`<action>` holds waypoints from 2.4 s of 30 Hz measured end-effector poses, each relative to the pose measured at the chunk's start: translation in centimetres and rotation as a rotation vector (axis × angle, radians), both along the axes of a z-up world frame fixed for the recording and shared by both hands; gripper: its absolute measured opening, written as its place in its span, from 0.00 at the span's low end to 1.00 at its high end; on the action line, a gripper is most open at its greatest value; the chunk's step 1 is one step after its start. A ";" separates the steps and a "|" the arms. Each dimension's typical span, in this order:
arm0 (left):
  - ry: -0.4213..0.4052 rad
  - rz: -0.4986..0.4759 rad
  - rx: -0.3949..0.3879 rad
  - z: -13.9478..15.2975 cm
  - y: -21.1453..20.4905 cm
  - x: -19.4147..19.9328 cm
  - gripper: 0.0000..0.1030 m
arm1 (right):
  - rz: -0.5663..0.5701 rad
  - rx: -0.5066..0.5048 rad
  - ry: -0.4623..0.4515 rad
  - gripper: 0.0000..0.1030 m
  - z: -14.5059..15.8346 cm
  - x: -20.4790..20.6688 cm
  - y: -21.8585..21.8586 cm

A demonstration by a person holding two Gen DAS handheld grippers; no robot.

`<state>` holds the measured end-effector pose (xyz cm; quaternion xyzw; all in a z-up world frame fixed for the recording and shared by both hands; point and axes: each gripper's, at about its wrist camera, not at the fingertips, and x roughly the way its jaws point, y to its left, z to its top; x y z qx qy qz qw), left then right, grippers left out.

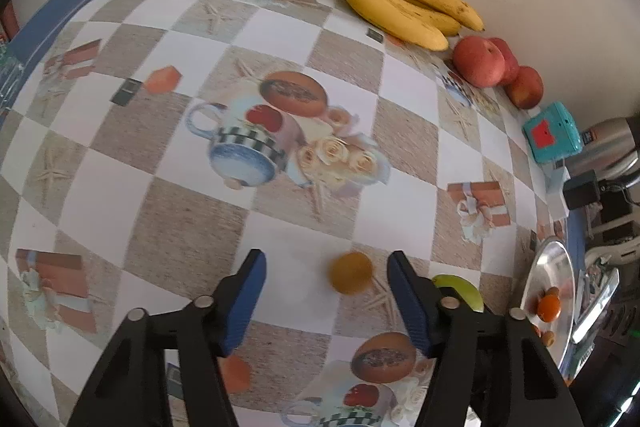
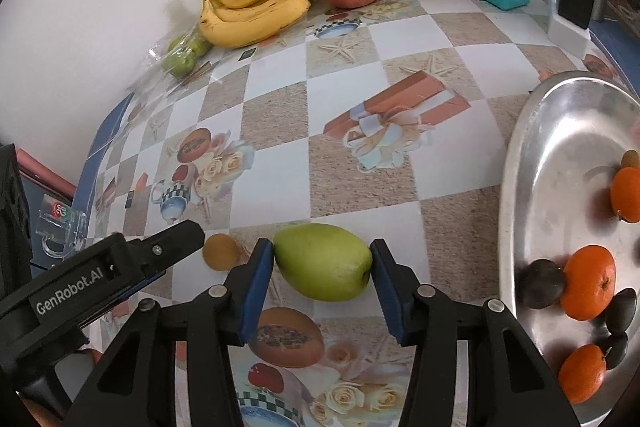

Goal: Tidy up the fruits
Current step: 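Close the right tool on the green pear while the left tool grasps a small brown kiwi, then carry the green pear and the small kiwi over the steel bowl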

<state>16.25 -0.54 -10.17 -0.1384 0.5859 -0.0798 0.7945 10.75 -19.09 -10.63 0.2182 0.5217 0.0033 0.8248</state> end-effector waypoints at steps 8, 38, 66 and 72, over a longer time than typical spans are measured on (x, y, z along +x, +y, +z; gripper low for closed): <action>0.007 -0.029 0.007 -0.7 -1.1 0.1 0.41 | 0.025 -0.008 0.003 0.50 0.1 -0.1 0.1; 0.023 -0.002 -0.007 0.3 -0.6 -0.1 0.27 | 0.006 0.004 -0.015 0.48 0.8 -0.4 -0.5; 0.010 0.088 -0.064 1.5 2.2 0.7 0.27 | -0.027 -0.040 -0.074 0.59 2.3 1.1 -1.5; 0.028 0.114 -0.092 0.8 3.0 1.1 0.27 | -0.054 0.003 -0.029 0.60 0.1 2.5 -2.4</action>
